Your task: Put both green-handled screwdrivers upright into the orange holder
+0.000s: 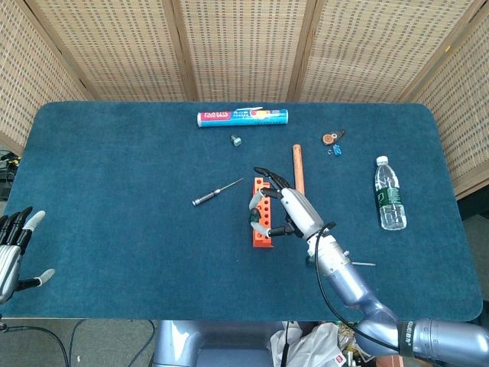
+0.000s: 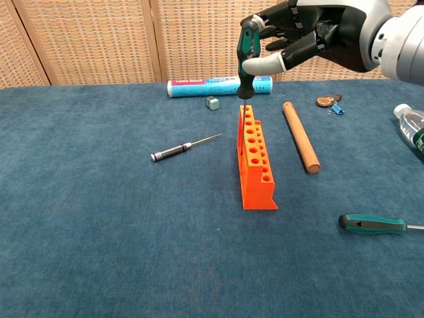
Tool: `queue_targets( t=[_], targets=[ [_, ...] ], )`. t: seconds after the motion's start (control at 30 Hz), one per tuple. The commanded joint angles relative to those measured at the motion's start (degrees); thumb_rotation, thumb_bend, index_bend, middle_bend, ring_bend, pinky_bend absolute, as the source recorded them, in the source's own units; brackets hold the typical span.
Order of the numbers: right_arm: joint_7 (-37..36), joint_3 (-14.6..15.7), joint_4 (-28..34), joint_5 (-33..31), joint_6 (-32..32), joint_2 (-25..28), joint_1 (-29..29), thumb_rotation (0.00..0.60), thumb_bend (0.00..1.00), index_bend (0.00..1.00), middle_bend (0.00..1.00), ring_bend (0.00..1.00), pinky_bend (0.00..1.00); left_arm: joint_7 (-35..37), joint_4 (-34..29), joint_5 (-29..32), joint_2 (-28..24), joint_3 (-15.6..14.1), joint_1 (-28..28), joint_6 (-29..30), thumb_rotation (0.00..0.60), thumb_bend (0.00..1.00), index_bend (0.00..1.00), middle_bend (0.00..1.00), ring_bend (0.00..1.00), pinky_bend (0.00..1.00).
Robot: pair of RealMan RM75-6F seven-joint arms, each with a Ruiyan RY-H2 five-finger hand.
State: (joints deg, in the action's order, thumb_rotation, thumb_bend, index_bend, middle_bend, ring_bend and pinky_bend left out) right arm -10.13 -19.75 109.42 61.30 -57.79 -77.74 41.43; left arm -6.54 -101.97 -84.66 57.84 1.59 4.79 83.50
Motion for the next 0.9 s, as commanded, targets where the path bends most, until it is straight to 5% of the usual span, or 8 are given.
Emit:
queue_targets(
  t=[0.03, 0.9],
  targets=[
    [0.1, 0.0, 0.1, -0.1, 0.1, 0.1, 0.0, 0.600, 0.38, 0.62, 0.04, 0.00, 0.00, 0.0, 0.0, 0.0, 0.0, 0.0, 0.0, 0.0, 0.600, 0.00, 0.00, 0.00, 0.00, 0.00],
    [-1.2, 0.2, 1.1, 0.9, 0.6, 2.4, -1.2, 0.600, 0.38, 0.63, 0.06, 0.00, 0.00, -0.8, 0.0, -0.2, 0.3, -0.3, 0.1, -0.1, 0.600, 0.00, 0.00, 0.00, 0.00, 0.00]
  ],
)
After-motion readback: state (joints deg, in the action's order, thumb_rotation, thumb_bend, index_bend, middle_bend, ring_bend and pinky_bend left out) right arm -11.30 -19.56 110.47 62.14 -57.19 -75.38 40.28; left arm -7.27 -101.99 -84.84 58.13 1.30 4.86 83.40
